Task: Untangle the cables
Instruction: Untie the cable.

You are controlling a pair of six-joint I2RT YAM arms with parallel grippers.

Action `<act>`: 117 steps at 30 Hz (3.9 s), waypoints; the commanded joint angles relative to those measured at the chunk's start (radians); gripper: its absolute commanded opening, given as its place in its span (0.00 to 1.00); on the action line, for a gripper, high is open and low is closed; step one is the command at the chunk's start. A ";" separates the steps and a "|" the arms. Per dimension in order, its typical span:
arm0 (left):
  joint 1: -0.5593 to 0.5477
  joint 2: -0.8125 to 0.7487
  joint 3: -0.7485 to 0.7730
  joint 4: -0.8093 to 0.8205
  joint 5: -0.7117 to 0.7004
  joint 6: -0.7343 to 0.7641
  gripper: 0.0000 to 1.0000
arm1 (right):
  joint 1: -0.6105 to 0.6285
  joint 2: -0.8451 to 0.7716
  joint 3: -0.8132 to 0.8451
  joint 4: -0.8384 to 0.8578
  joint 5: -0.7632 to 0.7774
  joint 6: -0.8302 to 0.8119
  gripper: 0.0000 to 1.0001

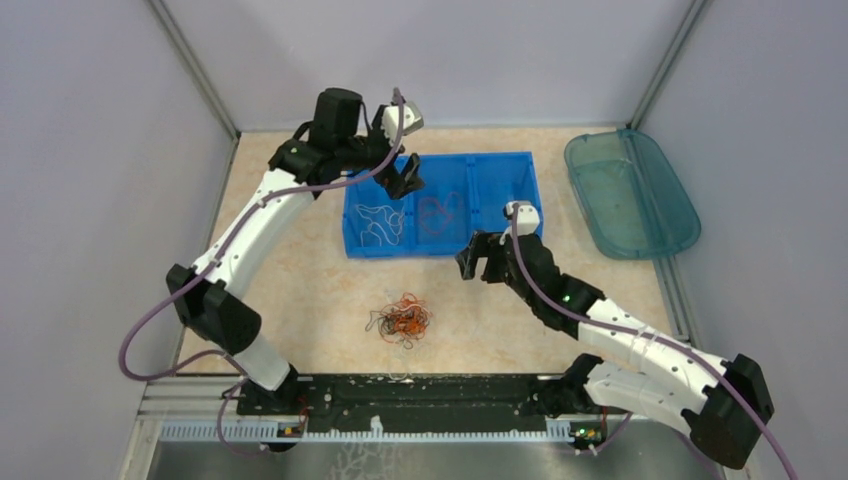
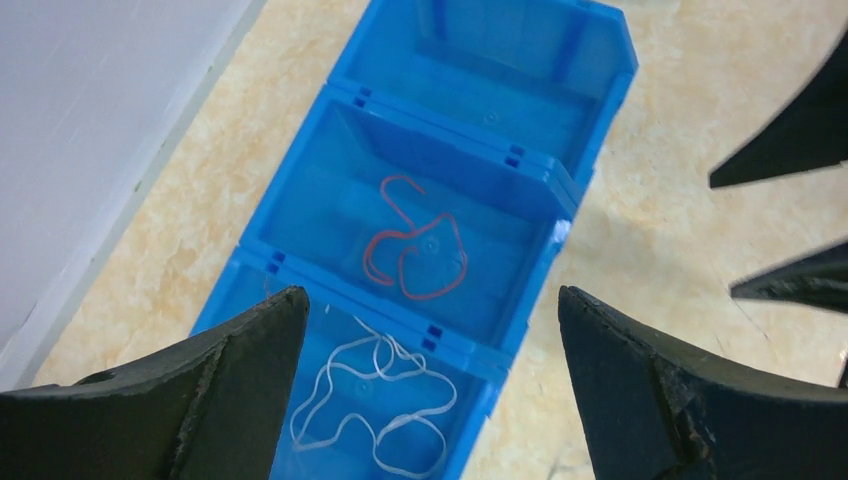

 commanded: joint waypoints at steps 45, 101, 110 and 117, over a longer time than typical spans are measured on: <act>0.200 -0.555 -0.624 -0.063 0.200 0.206 1.00 | 0.196 0.582 0.089 0.434 -0.401 0.057 0.64; 0.140 -0.867 -1.068 -0.004 0.328 0.521 0.99 | 0.179 0.496 0.185 0.333 -0.457 -0.050 0.00; 0.141 -0.859 -1.033 0.058 0.382 0.313 0.98 | 0.159 0.363 0.152 0.353 -0.465 -0.026 0.00; 0.141 -0.871 -1.032 0.080 0.398 0.283 0.97 | 0.144 0.300 0.116 0.326 -0.451 -0.028 0.00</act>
